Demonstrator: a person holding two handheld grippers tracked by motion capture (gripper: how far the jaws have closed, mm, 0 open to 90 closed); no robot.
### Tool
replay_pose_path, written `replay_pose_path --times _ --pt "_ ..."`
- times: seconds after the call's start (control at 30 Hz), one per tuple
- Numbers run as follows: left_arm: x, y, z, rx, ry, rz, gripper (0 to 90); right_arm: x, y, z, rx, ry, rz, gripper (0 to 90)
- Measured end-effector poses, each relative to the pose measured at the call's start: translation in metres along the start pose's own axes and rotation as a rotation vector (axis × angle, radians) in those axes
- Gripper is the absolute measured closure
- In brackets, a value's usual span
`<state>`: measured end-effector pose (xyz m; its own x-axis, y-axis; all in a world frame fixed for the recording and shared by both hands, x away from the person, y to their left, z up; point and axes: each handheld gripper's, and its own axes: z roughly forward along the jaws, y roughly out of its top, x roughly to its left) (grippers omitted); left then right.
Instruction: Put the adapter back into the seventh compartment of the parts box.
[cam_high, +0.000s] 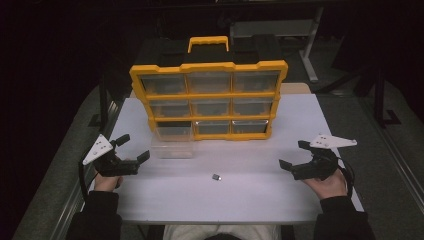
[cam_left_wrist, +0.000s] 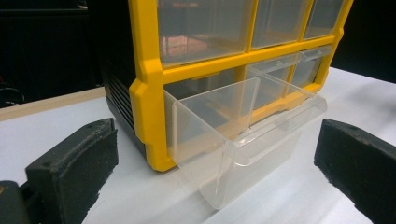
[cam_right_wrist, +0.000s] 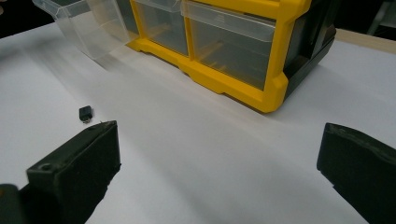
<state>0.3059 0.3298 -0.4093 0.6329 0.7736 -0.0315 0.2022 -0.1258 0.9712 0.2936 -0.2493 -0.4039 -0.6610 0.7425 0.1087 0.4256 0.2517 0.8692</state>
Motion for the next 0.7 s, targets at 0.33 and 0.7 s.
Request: replay_pose_path --times 0.33,0.7 --pt "0.0007 -0.0002 0.0001 0.0 0.008 -0.002 0.0 0.0001 -0.0005 0.0014 0.011 0.004 -0.007 0.0" --pt "0.0002 -0.0004 0.0002 0.002 0.012 0.0 0.0 0.0025 0.0007 0.0041 0.035 0.009 -0.021 0.0"
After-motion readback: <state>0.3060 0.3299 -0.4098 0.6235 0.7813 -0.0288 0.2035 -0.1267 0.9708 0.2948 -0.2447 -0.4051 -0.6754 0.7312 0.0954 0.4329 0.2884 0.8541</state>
